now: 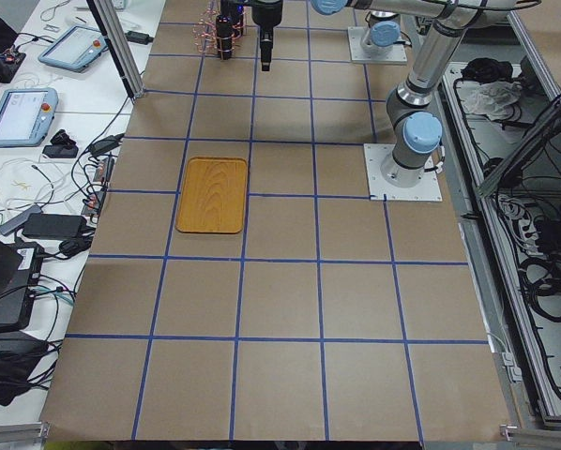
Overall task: Take wine from basket and place on tray
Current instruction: 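Grasp the middle dark wine bottle neck and lift it from the rack, then carry the bottle toward the table center and stand it upright, releasing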
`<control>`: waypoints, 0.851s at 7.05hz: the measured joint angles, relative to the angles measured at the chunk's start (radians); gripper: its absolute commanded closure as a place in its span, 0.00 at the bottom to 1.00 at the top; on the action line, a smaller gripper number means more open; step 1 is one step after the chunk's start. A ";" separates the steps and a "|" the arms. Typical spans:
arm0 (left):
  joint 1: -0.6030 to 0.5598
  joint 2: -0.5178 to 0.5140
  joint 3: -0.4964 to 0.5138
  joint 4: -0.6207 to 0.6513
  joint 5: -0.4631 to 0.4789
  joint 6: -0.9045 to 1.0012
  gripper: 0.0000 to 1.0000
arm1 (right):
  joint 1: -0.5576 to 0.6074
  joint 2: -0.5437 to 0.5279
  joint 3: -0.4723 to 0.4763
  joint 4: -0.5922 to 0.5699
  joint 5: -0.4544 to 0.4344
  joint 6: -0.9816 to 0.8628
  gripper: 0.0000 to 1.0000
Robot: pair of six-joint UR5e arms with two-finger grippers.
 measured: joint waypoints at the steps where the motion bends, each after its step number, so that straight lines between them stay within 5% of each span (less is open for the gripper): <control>1: 0.000 0.000 0.000 0.000 0.000 0.000 0.00 | 0.025 -0.054 -0.003 0.071 0.001 0.042 0.83; 4: 0.000 -0.001 0.000 0.000 0.000 0.000 0.00 | 0.286 -0.099 0.031 0.138 -0.003 0.368 0.88; 6: 0.000 -0.001 0.000 0.000 0.000 0.000 0.00 | 0.489 -0.054 0.112 0.001 -0.006 0.606 0.88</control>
